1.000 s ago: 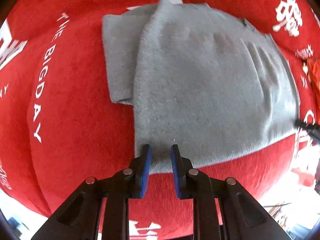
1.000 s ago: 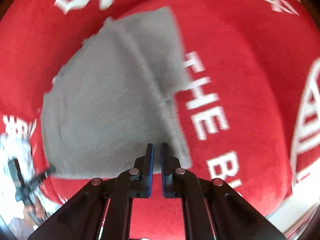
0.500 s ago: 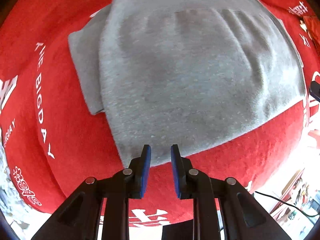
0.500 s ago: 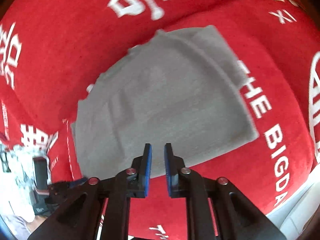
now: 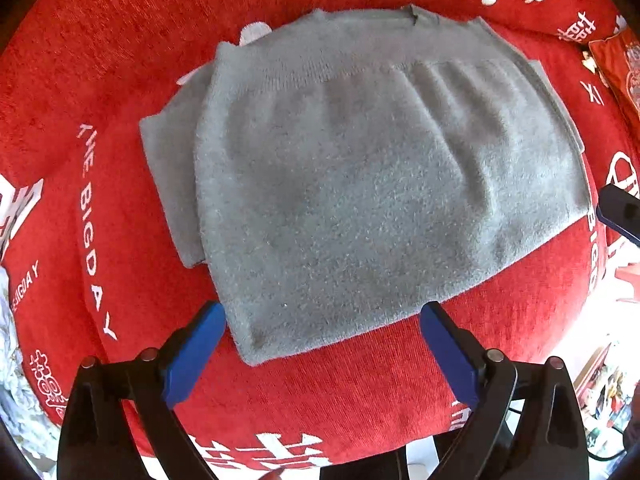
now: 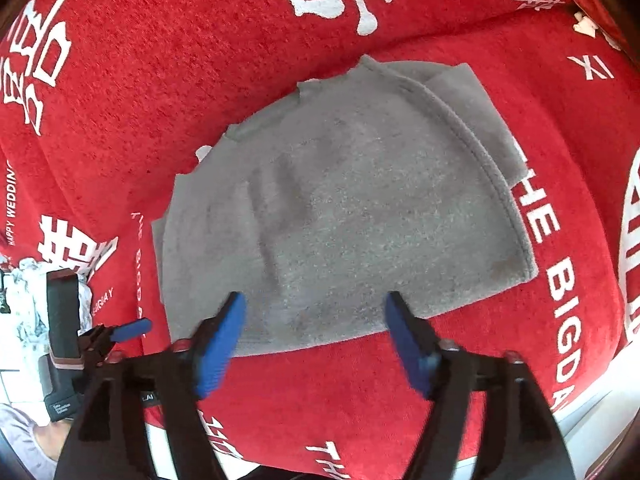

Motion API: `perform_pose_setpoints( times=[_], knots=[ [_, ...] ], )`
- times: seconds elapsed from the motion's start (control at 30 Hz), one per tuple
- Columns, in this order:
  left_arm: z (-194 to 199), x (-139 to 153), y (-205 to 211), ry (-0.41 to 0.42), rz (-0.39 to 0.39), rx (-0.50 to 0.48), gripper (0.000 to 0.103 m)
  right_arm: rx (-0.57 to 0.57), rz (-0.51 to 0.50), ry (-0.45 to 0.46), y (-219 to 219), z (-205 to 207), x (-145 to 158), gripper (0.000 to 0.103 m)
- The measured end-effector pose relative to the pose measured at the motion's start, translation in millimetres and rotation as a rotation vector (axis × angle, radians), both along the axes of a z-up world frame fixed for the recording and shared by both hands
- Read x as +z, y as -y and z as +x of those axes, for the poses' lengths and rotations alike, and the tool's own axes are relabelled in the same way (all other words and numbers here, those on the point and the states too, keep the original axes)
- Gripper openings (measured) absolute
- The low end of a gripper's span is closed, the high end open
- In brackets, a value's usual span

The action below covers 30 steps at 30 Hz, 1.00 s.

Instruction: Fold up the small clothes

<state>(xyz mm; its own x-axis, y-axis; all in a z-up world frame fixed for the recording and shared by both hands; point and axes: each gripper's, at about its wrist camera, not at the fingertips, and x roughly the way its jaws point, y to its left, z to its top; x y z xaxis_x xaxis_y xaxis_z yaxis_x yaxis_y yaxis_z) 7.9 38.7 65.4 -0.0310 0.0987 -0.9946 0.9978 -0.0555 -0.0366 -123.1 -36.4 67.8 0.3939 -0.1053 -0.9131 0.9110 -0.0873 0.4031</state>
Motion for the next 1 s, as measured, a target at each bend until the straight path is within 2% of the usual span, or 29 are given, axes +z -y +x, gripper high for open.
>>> perform_pose_setpoints(
  times=[0.1, 0.13, 0.17, 0.27, 0.4, 0.5, 0.63, 0.73, 0.87, 0.9, 0.93, 0.97, 1.0],
  knots=[
    [1.6, 7.8, 4.0, 0.055, -0.053, -0.002, 0.098, -0.032, -0.038, 0.029, -0.2, 3.3, 0.4, 0.092],
    [2.4, 8.3, 5.4, 0.063, -0.061, 0.000, 0.098, -0.040, -0.047, 0.052, -0.1, 4.2, 0.5, 0.095],
    [3.7, 9.4, 8.0, 0.069, -0.073, 0.007, 0.098, -0.046, -0.052, 0.086, 0.4, 6.4, -0.6, 0.103],
    [15.9, 7.8, 18.6, 0.078, -0.084, 0.057, 0.098, -0.041, -0.044, 0.134, 1.4, 13.4, -5.1, 0.103],
    [57.7, -5.8, 14.0, 0.040, -0.072, 0.152, 0.098, -0.041, 0.024, 0.218, -0.7, 20.8, -20.0, 0.103],
    [74.3, -13.3, 4.7, 0.048, -0.072, 0.202, 0.098, -0.056, 0.058, 0.244, -4.9, 22.2, -27.7, 0.103],
    [95.9, -10.2, -6.4, 0.072, -0.141, 0.261, 0.098, -0.081, 0.068, 0.268, -1.8, 27.8, -34.1, 0.103],
    [115.3, -6.5, -9.7, 0.096, -0.193, 0.326, 0.098, -0.043, 0.045, 0.299, 12.0, 47.4, -33.7, 0.103],
    [136.5, -6.9, -11.1, 0.086, -0.233, 0.392, 0.098, 0.075, 0.022, 0.273, 40.0, 91.2, -35.8, 0.102],
    [140.7, -7.9, -11.5, 0.093, -0.237, 0.403, 0.098, 0.106, 0.020, 0.256, 47.4, 104.3, -37.8, 0.096],
    [145.5, -9.4, -11.7, 0.106, -0.237, 0.412, 0.098, 0.130, 0.014, 0.238, 52.7, 114.4, -39.1, 0.084],
    [150.1, -10.5, -12.4, 0.111, -0.242, 0.421, 0.098, 0.162, 0.012, 0.219, 58.4, 126.6, -41.9, 0.041],
    [154.1, -10.5, -14.2, 0.110, -0.252, 0.435, 0.098, 0.197, 0.024, 0.195, 64.5, 139.8, -47.4, 0.009]
  ],
)
